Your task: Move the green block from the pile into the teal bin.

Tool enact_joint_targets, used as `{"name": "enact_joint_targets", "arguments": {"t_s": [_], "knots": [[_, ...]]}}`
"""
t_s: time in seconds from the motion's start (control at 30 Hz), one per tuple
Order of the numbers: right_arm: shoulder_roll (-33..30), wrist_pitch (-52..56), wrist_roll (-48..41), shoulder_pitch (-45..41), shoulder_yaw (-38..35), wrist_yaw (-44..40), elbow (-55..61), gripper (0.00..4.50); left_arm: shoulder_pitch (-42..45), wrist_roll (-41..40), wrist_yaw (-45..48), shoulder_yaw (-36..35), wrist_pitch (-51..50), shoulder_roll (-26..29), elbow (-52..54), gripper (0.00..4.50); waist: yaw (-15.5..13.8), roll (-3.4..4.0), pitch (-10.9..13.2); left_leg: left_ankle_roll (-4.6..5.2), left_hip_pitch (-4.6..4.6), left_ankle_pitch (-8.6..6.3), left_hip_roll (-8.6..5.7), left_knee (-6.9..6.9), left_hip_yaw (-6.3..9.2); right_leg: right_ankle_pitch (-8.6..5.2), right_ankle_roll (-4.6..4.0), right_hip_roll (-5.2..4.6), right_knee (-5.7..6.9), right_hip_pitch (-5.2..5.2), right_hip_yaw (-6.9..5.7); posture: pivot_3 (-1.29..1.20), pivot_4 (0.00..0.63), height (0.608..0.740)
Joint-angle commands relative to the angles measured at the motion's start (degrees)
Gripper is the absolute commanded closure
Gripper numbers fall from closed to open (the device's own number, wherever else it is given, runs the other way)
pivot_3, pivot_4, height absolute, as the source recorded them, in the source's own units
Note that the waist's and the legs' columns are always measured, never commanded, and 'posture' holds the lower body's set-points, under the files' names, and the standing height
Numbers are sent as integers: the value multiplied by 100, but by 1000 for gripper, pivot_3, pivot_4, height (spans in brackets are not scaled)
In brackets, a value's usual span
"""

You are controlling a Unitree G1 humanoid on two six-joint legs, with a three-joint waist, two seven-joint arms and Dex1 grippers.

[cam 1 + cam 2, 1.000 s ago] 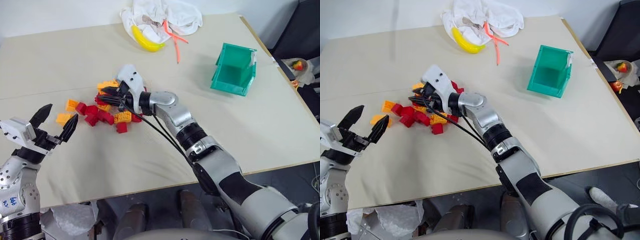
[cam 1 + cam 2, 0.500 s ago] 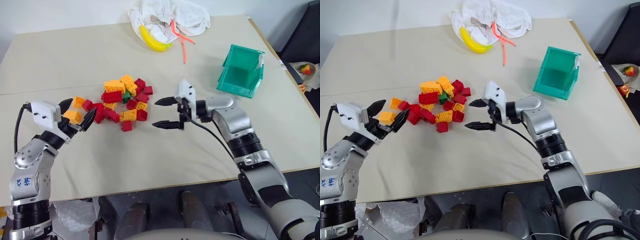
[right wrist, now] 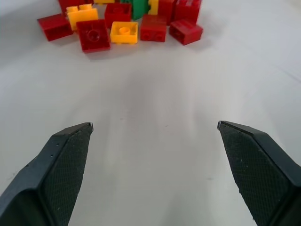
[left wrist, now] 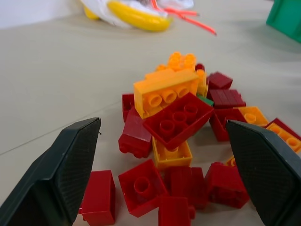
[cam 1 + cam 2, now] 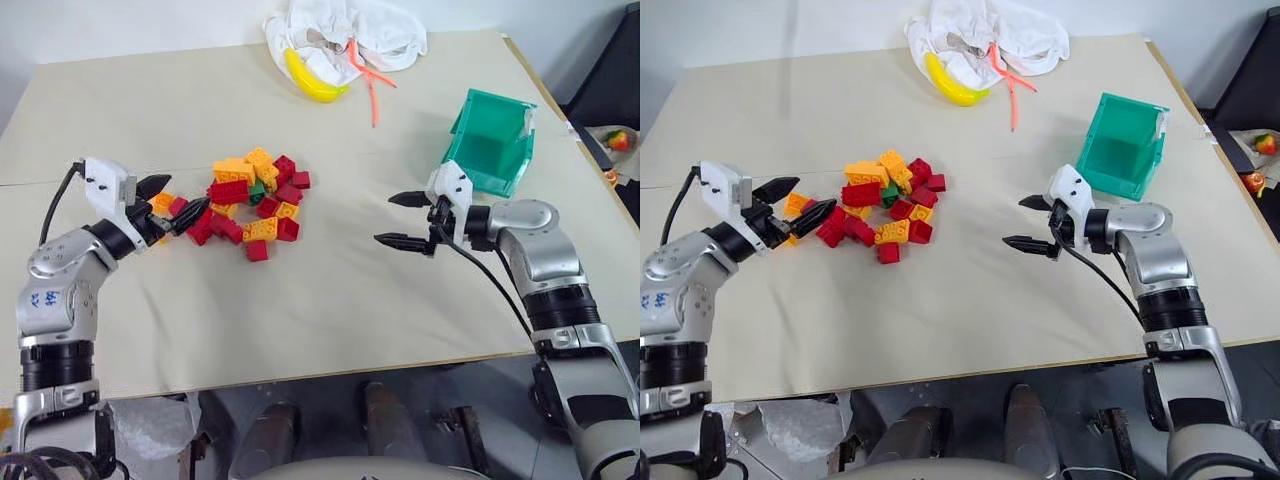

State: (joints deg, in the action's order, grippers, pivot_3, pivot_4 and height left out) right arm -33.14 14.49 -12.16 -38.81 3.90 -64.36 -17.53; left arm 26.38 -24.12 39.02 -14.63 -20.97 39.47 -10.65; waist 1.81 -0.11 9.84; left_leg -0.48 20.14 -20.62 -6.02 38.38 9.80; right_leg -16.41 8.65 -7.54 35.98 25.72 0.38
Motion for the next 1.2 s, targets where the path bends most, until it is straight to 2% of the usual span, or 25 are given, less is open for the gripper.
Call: {"name": "enact_joint_targets", "arguments": {"t_s": [0.03, 0.1, 0.2, 0.6, 0.97, 1.2], "knots": [[-47, 83, -137, 132, -196, 184, 483, 53, 406, 330, -64, -76, 738, 43, -514, 0, -16, 0, 0, 0, 2, 0, -1, 3, 1, 0, 1, 0, 0, 0, -1, 0, 150, 740], [-27, 178, -173, 199, -223, 283, 630, 53, 589, 221, 321, 25, 589, 78, -728, 0, -23, 0, 0, 0, 7, 0, -2, 15, 3, 1, 2, 0, 0, 0, -4, 0, 150, 740], [-27, 255, -208, 276, -259, 406, 775, 0, 757, 329, 435, 196, 201, 172, -862, 610, -21, 0, 0, 4, 10, -2, -8, 27, 4, 3, 6, -6, 3, -1, -3, 0, 150, 740], [-43, 322, -286, 410, -334, 610, 967, 0, 2063, 929, 453, 486, 757, -102, -3007, 4418, -22, -1, 0, 8, 16, -4, -14, 53, 4, 6, 11, -6, 7, -2, -2, 0, 150, 740], [-4, 388, -351, 613, -373, 799, 1230, 0, 3450, 1486, 413, 594, 1989, -749, -5677, 4487, -23, -2, 0, 12, 25, -6, -19, 66, 3, 12, 22, -7, 12, -2, -3, 0, 150, 740], [-38, 511, -403, 838, -391, 918, 1535, 0, 3860, 1819, 714, 733, 2236, -1285, -6226, 4487, -30, -4, 1, 18, 32, -8, -25, 75, 2, 16, 29, -13, 11, -2, -2, 0, 150, 740]]}}
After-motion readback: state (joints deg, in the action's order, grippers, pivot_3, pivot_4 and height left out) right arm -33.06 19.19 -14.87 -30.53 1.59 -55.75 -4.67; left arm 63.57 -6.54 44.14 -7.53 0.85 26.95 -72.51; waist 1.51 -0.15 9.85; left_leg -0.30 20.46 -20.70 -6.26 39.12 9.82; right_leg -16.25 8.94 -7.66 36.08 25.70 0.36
